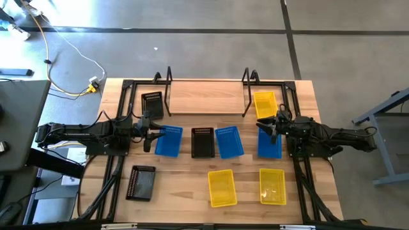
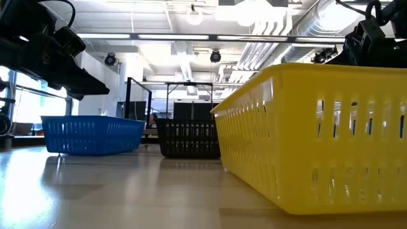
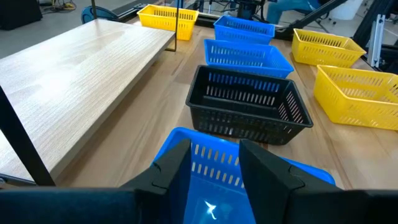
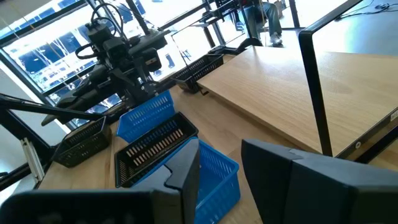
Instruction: Stack baskets on shelf by color
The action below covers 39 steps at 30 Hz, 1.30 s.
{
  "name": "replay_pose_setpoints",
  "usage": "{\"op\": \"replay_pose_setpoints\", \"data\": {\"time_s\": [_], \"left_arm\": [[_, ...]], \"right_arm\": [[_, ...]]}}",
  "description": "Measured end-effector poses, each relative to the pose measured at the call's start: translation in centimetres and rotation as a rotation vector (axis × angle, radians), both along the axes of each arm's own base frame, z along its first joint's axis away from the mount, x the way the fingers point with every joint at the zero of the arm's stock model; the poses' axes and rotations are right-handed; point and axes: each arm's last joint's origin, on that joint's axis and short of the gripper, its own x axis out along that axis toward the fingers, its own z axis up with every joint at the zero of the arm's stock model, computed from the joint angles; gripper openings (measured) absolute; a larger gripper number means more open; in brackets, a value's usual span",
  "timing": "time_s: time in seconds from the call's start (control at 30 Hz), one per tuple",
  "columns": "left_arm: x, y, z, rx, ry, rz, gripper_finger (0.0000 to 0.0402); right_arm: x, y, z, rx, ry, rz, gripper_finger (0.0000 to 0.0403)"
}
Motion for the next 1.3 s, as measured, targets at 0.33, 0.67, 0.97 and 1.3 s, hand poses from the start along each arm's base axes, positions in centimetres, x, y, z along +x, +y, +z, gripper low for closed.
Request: {"op": "replay_pose_setpoints", "data": {"time_s": [0.33, 0.67, 0.97, 1.3], "left_arm": [[0.00, 0.00, 0.00, -0.012, -0.004, 0.004, 0.0125], [0.00, -0.01, 0.00, -0.470, -0.126, 0.159, 0.0125], [0.01, -0.01, 0.02, -0.800, -0.217, 0.271, 0.0125], [0.14, 0.01, 0.45, -0.999, -0.312, 0.314, 0.0125]], "right_arm": [[0.00, 0.00, 0.00, 0.000, 0.000, 0.000, 0.0105], [0.00, 0.00, 0.00, 0.000, 0.000, 0.000, 0.0105], [0.00, 0.00, 0.00, 0.000, 0.000, 0.000, 0.0105], [0.00, 0.00, 0.00, 0.000, 0.000, 0.000, 0.0105]]}}
